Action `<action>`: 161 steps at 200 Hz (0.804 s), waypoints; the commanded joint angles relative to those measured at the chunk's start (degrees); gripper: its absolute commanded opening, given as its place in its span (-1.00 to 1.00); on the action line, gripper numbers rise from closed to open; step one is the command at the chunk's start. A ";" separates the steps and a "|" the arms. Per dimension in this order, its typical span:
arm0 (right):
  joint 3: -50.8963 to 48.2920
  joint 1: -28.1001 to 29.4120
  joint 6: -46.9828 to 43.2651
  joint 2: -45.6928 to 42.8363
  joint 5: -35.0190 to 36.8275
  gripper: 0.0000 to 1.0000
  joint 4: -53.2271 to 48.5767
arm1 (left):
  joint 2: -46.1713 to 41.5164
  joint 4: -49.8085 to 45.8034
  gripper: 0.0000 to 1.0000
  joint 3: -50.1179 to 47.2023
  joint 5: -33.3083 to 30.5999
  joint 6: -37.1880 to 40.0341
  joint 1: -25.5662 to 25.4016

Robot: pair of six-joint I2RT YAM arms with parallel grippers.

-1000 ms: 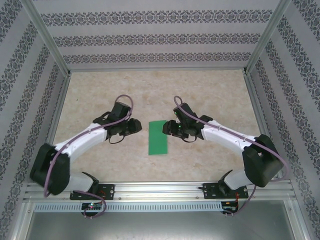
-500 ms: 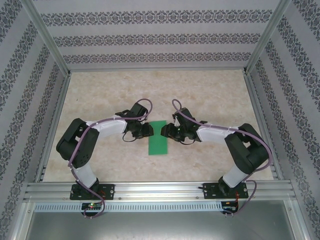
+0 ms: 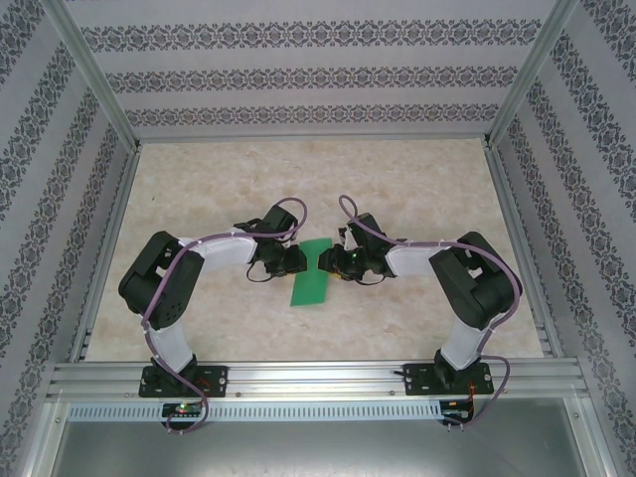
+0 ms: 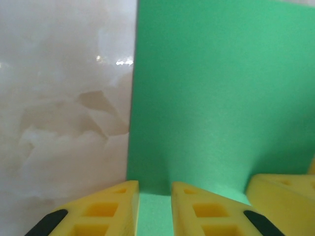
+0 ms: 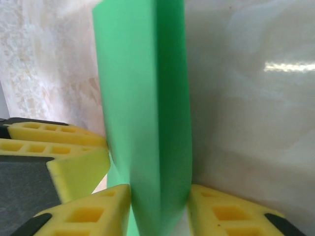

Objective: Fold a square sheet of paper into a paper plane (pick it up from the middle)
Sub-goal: Rotate the paper at the center of the table.

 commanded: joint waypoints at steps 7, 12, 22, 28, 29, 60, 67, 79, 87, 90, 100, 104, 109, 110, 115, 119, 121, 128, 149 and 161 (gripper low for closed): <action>1.73 -0.57 0.01 1.23 -1.54 -0.49 2.11 | -1.42 -0.07 -0.48 1.05 -0.21 2.50 -0.62; 1.62 -0.56 0.29 1.11 -1.34 -0.50 2.10 | -2.16 -0.10 -0.45 0.77 -0.51 2.87 -0.67; 1.43 -0.55 1.08 0.81 -1.04 -0.58 2.28 | -4.23 -0.08 -0.40 -0.10 -0.97 3.67 -0.73; 1.28 -0.56 1.44 0.64 -0.80 -0.59 2.29 | -5.47 0.05 -0.35 -0.74 -1.34 4.39 -0.83; 1.25 -0.56 1.52 0.67 -0.75 -0.59 2.29 | -5.74 0.07 -0.35 -0.79 -1.35 4.51 -0.85; 0.98 -0.56 2.66 -0.27 0.18 -0.69 2.04 | -14.01 0.88 -0.18 -5.35 -3.47 10.20 -3.37; 1.04 -0.57 2.74 -0.22 0.18 -0.72 1.99 | -16.00 0.97 -0.13 -6.33 -4.05 12.02 -4.53; 1.36 -0.56 3.00 -0.05 0.16 -0.74 1.68 | -19.17 0.67 -0.05 -7.94 -5.65 15.44 -7.21; 1.60 -0.56 3.09 0.22 0.27 -0.74 1.32 | -20.93 0.31 -0.04 -8.92 -6.98 17.85 -9.30; 1.57 -0.61 3.09 0.32 0.27 -0.74 1.24 | -21.52 0.13 -0.03 -9.20 -7.69 18.77 -10.18; 1.81 -0.61 3.18 0.64 0.10 -0.74 1.25 | -23.00 -0.46 0.03 -10.48 -9.99 21.17 -13.32; 1.91 -0.57 3.26 0.76 0.01 -0.74 1.23 | -23.45 -0.63 0.04 -10.91 -10.91 21.90 -14.50; 2.14 -0.54 3.27 0.98 -0.15 -0.74 1.07 | -23.92 -0.84 0.05 -11.46 -12.01 22.69 -15.86; 2.16 -0.55 3.27 0.97 -0.16 -0.74 1.06 | -23.98 -0.90 0.05 -11.51 -12.22 22.84 -16.15; 2.28 -0.55 3.26 1.11 -0.29 -0.74 0.96 | -24.23 -1.08 0.06 -12.07 -13.33 23.47 -17.44; 2.46 -0.49 3.33 1.20 -0.35 -0.73 0.90 | -24.39 -1.13 0.07 -12.55 -14.21 23.95 -18.55; 2.52 -0.55 3.35 1.29 -0.41 -0.74 0.89 | -24.52 -1.14 0.08 -12.71 -14.59 24.20 -19.07; 2.82 -0.57 3.36 1.48 -0.51 -0.74 0.52 | -24.58 -1.15 0.12 -13.20 -16.12 24.86 -20.93; 3.33 -0.52 3.36 1.92 -0.70 -0.73 0.19 | -23.52 -0.64 0.16 -13.61 -21.74 26.56 -26.35; 3.59 -0.49 3.44 2.06 -0.79 -0.73 0.17 | -22.01 -0.13 0.18 -13.30 -24.44 27.16 -28.78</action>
